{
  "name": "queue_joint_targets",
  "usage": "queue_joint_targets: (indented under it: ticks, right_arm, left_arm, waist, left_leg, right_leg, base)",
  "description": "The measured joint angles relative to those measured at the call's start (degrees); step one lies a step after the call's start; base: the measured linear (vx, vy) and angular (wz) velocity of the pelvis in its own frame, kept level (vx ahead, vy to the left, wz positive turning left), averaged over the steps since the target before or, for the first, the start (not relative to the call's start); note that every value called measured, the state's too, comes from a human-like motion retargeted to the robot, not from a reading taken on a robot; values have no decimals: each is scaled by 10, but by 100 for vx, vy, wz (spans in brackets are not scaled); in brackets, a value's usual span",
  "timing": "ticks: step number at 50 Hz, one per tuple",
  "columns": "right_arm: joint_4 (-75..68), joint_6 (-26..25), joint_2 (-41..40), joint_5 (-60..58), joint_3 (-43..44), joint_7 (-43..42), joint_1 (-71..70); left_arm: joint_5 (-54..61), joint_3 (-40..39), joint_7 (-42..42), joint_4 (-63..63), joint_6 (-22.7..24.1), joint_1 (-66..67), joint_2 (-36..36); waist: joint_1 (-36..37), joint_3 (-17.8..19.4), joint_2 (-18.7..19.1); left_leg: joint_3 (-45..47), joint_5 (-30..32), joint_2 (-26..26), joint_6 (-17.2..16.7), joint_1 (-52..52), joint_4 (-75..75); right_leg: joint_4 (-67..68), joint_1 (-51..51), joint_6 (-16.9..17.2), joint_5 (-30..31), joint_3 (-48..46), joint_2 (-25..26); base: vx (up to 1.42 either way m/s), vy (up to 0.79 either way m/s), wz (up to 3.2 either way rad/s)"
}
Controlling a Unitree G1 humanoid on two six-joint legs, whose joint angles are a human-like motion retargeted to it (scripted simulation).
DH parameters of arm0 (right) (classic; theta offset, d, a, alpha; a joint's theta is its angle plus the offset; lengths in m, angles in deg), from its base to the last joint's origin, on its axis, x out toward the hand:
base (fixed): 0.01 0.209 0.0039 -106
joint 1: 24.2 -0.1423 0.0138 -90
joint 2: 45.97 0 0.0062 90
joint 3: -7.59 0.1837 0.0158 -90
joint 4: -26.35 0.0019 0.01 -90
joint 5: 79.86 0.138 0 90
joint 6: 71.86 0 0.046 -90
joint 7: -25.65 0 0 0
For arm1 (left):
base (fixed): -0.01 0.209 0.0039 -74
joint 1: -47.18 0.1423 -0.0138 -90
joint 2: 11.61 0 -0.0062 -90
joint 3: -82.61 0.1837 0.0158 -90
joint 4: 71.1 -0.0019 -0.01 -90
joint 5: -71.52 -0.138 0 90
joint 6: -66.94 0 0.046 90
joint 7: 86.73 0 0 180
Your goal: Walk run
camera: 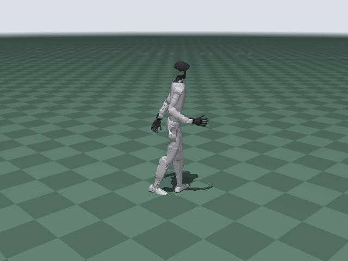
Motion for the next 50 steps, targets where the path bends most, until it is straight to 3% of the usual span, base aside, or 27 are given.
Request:
queue_joint_targets:
  ticks: [4,8,10,15,19,22,25,30,33,35,37,40,42,45,47,48,50]
  right_arm:
    - [-12,8,-23,-5,-14,7,16]
    - [-15,7,-27,-4,-37,3,36]
    - [-10,12,-18,-4,-40,0,41]
    - [-20,2,-13,0,-9,26,29]
    - [-7,10,-4,-13,9,-2,54]
    - [-4,9,-8,-6,21,-2,69]
    - [-6,5,-14,6,28,0,84]
    - [-8,5,-12,-2,28,-11,89]
    - [-17,3,-10,-6,16,-9,77]
    - [-24,1,-7,-8,4,-3,63]
    - [-29,-1,-3,-18,-4,0,48]
    - [-28,5,-6,-41,-15,0,40]
    - [-31,5,-14,-38,-18,0,43]
    - [-39,-2,-25,-13,-14,5,47]
    - [-40,-2,-23,2,-24,2,41]
    - [-42,-1,-19,7,-27,-1,34]
    - [-49,-2,-13,13,-32,-3,19]
  left_arm:
    - [-1,11,15,0,9,-27,4]
    - [38,38,-6,0,33,-85,16]
    - [55,54,3,0,58,-124,24]
    - [58,86,35,102,63,-213,26]
    - [60,134,38,200,108,-265,30]
    - [70,167,41,249,133,-301,44]
    - [71,186,38,267,147,-329,53]
    - [68,191,18,252,139,-343,46]
    - [73,180,5,219,135,-322,37]
    - [79,168,-3,182,136,-298,31]
    - [83,158,-11,127,134,-274,29]
    - [64,149,-23,44,96,-229,44]
    - [21,142,-52,10,65,-188,49]
    - [-36,138,-106,0,35,-115,46]
    - [-47,129,-102,0,30,-79,54]
    - [-49,126,-87,0,25,-67,59]
    - [-46,121,-54,3,12,-45,72]
  waist:
    - [23,-23,-10]
    - [34,-28,19]
    - [24,-31,49]
    - [15,-30,96]
    - [-16,-25,113]
    - [-42,-23,108]
    - [-61,-17,92]
    - [-71,2,55]
    - [-52,20,34]
    - [-42,30,23]
    - [-65,19,25]
    - [-118,9,32]
    - [-104,-2,41]
    - [-80,-22,39]
    - [-82,-30,25]
    - [-89,-31,18]
    - [-75,-26,15]
  left_leg:
    - [-98,-10,-44,50,-1,-32]
    - [-139,-28,-28,57,27,-35]
    - [-161,-35,-14,63,42,-36]
    - [-246,-34,-4,63,57,-34]
    - [-324,-24,-18,61,84,-37]
    - [-412,-18,-46,65,98,-35]
    - [-492,-13,-81,70,121,-30]
    - [-601,-16,-137,70,177,-23]
    - [-634,-26,-147,64,217,-10]
    - [-625,-21,-153,66,237,-3]
    - [-635,9,-165,68,237,1]
    - [-676,57,-163,37,239,58]
    - [-662,142,-154,-12,217,115]
    - [-574,261,-106,-145,148,241]
    - [-506,293,-80,-230,109,312]
    - [-475,303,-73,-230,91,340]
    - [-474,237,-50,-213,49,404]
  right_leg:
    - [45,12,36,58,-28,-16]
    - [173,-12,87,218,2,-19]
    - [270,-54,70,266,43,6]
    - [438,-163,3,178,142,27]
    - [409,-201,-71,122,140,-15]
    - [323,-226,-90,114,199,-17]
    - [208,-236,-72,133,310,9]
    - [49,-249,-6,143,427,7]
    - [-5,-241,83,137,422,26]
    - [-13,-238,91,148,358,15]
    - [-3,-233,59,173,410,7]
    - [23,-220,30,192,316,-19]
    - [37,-203,0,158,381,3]
    - [45,-187,-46,117,321,-12]
    - [45,-174,-56,98,246,-42]
    - [50,-169,-57,85,247,-51]
    - [43,-143,-72,68,219,-37]
  base:
    - [65,-1,30]
    - [63,14,61]
    - [56,18,166]
    - [38,16,174]
    - [39,12,263]
    - [41,4,269]
    - [39,-1,250]
    - [53,-4,194]
    - [58,-27,82]
    - [54,-11,74]
    - [53,13,192]
    - [66,-12,250]
    - [73,-21,157]
    - [71,-15,170]
    - [59,-10,211]
    - [41,-7,209]
    - [36,-21,146]
